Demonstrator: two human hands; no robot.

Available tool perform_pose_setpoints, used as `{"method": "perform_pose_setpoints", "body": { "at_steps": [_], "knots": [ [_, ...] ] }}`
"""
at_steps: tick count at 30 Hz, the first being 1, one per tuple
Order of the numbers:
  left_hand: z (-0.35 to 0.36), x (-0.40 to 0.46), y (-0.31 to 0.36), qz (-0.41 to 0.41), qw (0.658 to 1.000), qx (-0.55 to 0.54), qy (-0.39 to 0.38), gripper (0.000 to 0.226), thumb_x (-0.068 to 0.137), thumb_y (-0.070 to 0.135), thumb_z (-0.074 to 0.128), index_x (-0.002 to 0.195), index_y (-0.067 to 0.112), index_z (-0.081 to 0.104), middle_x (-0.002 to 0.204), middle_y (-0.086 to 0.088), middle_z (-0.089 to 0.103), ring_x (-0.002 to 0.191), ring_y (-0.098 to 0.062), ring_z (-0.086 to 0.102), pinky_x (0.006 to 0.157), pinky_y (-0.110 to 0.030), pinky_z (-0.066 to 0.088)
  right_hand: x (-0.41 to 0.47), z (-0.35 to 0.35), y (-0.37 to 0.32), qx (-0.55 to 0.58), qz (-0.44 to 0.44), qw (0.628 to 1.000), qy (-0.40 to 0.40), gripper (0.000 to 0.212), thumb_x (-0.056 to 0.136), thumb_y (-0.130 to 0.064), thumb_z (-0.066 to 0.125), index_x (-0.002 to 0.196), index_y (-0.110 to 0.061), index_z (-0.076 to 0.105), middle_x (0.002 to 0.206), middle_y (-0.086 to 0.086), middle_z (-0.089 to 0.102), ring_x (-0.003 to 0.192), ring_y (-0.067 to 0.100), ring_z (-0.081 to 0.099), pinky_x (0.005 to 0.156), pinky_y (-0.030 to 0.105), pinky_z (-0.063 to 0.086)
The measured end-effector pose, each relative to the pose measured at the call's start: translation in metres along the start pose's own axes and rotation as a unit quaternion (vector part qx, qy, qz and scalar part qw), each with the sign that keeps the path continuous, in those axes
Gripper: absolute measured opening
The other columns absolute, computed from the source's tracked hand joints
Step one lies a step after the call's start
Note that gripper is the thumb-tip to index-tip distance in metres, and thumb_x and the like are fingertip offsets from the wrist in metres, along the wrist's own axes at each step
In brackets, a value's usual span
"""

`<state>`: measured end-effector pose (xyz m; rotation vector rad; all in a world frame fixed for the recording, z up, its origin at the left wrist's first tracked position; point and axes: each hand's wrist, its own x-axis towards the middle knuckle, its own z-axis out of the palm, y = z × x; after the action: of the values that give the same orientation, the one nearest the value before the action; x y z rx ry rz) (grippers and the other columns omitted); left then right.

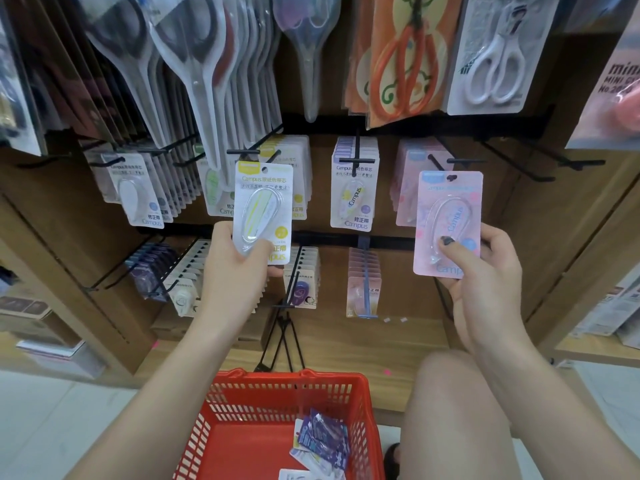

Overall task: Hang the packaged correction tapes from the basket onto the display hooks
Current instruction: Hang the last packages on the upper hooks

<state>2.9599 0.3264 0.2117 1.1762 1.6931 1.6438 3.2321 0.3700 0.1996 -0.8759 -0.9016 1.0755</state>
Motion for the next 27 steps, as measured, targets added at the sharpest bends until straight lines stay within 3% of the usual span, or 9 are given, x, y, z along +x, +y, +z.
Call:
{"method": "perform_pose_setpoints", "body": {
  "at_steps": [6,8,12,17,20,23,25,27],
  "knots": [
    [0.003,0.001,0.002,0.003,1.0,-0.012,0.024,0.02,0.095,0.016,0.058,0.113,0.025,0.053,0.101,0.012,0.069,0.061,-0.013,0.073,0.069,-0.042,0.058,0.016,0.004,-0.003,-0.005,0.036,0.999,-0.011,0.027,0.096,-0.002,0.068,0.118,-0.016,0.062,0.117,0.005,0.077,0.107,0.021,0.076,0.087,0.04,0.063],
    [0.002,0.0,0.001,-0.003,0.999,-0.022,0.03,0.021,0.096,0.015,0.058,0.115,0.022,0.052,0.095,0.013,0.07,0.062,-0.012,0.073,0.066,-0.039,0.056,0.021,0.006,-0.003,-0.001,0.043,0.999,-0.013,0.028,0.096,-0.001,0.067,0.119,-0.015,0.062,0.113,0.003,0.078,0.106,0.02,0.076,0.087,0.038,0.063],
    [0.001,0.004,-0.003,0.0,0.999,0.001,0.033,0.019,0.097,0.017,0.058,0.112,0.026,0.052,0.104,0.009,0.067,0.062,-0.011,0.074,0.063,-0.036,0.056,0.027,0.01,-0.001,0.011,0.048,0.999,-0.011,0.03,0.095,0.0,0.068,0.122,-0.013,0.061,0.111,0.003,0.078,0.103,0.019,0.077,0.082,0.033,0.063],
    [0.007,0.023,-0.011,-0.013,1.0,0.017,0.007,0.02,0.095,0.023,0.059,0.109,0.034,0.052,0.107,0.013,0.065,0.07,-0.011,0.077,0.079,-0.052,0.062,0.036,0.014,0.005,0.015,0.054,0.998,-0.005,0.029,0.095,-0.001,0.068,0.118,-0.015,0.061,0.116,0.007,0.076,0.105,0.02,0.077,0.087,0.038,0.063],
    [0.015,0.044,-0.015,-0.025,1.0,0.013,-0.013,0.021,0.093,0.024,0.057,0.111,0.034,0.052,0.11,0.014,0.064,0.073,-0.011,0.077,0.088,-0.052,0.062,0.047,0.018,0.01,0.018,0.057,0.998,0.0,0.032,0.095,-0.001,0.068,0.123,-0.015,0.063,0.118,0.006,0.076,0.107,0.019,0.076,0.09,0.039,0.063],
    [0.026,0.069,-0.021,-0.044,0.998,0.017,-0.028,0.027,0.099,0.021,0.054,0.124,0.025,0.047,0.113,0.018,0.058,0.069,-0.009,0.077,0.094,-0.047,0.06,0.063,0.02,0.015,0.006,0.067,0.998,-0.011,0.039,0.098,-0.002,0.066,0.134,-0.014,0.062,0.122,0.002,0.076,0.109,0.018,0.075,0.093,0.038,0.062],
    [0.033,0.084,-0.024,-0.056,0.997,0.042,-0.037,0.037,0.103,0.02,0.052,0.137,0.021,0.039,0.108,0.02,0.053,0.069,-0.008,0.077,0.086,-0.038,0.062,0.073,0.02,0.02,-0.022,0.074,0.997,-0.018,0.042,0.1,-0.005,0.065,0.14,-0.017,0.061,0.126,0.001,0.074,0.111,0.018,0.074,0.093,0.038,0.062],
    [0.039,0.097,-0.027,-0.067,0.995,0.062,-0.044,0.049,0.104,0.021,0.05,0.15,0.018,0.031,0.106,0.019,0.052,0.07,-0.007,0.077,0.068,-0.023,0.059,0.083,0.019,0.025,-0.051,0.076,0.996,-0.015,0.043,0.101,-0.007,0.065,0.142,-0.02,0.06,0.127,0.0,0.073,0.111,0.018,0.074,0.092,0.037,0.063]
  ]
}}
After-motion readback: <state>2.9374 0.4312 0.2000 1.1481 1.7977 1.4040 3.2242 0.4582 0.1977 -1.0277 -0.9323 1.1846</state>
